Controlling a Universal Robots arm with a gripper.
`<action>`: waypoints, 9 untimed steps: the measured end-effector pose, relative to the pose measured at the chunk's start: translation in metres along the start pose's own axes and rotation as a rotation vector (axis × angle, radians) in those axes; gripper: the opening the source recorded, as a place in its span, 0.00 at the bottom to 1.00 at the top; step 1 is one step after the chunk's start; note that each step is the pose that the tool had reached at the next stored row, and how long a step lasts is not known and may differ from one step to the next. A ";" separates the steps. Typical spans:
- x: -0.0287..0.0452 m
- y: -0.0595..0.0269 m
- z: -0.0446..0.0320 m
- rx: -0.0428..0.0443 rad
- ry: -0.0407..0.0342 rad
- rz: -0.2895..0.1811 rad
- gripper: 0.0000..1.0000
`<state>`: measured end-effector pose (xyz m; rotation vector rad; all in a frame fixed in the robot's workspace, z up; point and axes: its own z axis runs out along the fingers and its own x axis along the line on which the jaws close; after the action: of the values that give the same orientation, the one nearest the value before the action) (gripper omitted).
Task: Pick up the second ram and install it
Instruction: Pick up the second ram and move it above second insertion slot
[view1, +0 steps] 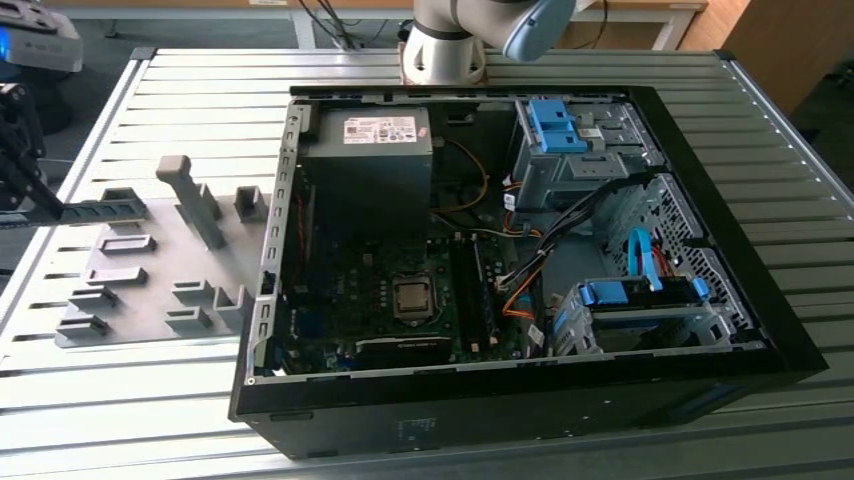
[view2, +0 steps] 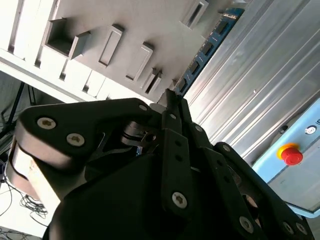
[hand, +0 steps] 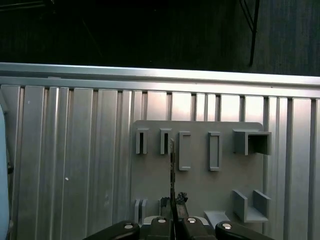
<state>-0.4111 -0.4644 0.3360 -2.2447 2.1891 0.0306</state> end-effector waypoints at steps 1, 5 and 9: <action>0.0000 0.0000 -0.0030 0.0000 0.0000 0.000 0.14; -0.0003 0.0002 -0.0153 -0.0001 0.0001 0.000 0.14; -0.0005 0.0003 -0.0267 -0.0001 0.0001 0.000 0.14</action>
<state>-0.4111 -0.4644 0.3627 -2.2447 2.1892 0.0306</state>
